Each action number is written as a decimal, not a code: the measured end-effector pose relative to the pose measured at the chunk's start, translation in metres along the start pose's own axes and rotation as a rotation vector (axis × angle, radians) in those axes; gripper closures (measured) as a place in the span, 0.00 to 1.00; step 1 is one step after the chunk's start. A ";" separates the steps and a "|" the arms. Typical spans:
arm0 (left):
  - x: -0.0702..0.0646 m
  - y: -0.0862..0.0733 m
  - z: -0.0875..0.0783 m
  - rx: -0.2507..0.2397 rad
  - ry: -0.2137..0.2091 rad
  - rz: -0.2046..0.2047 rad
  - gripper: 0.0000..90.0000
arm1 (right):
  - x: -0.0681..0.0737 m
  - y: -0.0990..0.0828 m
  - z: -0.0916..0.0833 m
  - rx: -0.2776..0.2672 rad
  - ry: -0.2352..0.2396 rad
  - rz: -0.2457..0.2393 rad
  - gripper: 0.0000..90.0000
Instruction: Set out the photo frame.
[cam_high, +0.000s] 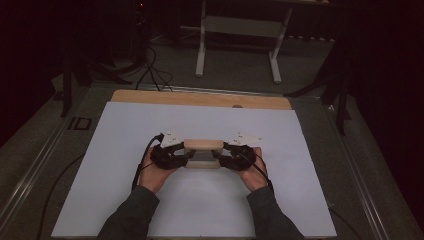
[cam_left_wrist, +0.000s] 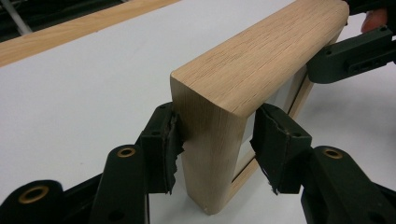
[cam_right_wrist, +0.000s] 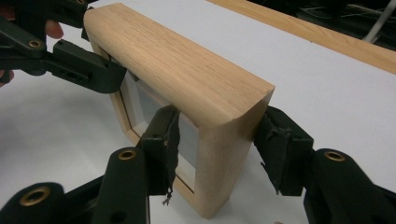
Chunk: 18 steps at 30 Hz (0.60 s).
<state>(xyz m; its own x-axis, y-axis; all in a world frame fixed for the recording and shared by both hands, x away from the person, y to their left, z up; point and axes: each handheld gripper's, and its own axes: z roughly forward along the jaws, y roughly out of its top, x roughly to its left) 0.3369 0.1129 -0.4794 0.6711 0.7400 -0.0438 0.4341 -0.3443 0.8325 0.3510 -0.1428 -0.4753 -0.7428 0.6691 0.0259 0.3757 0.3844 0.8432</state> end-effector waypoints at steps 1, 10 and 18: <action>0.001 0.000 0.000 0.000 0.000 -0.005 0.57 | 0.000 0.000 0.001 -0.001 0.000 0.004 0.55; 0.010 0.002 0.003 -0.001 -0.008 -0.037 0.56 | -0.002 0.004 0.008 -0.006 -0.003 0.027 0.55; 0.013 0.003 0.006 -0.011 -0.006 -0.070 0.56 | -0.006 0.008 0.014 0.002 -0.006 0.029 0.54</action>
<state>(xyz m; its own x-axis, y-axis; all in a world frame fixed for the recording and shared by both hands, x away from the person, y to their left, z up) 0.3507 0.1183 -0.4811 0.6433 0.7584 -0.1052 0.4735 -0.2861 0.8331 0.3654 -0.1349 -0.4762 -0.7281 0.6838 0.0473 0.3981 0.3657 0.8413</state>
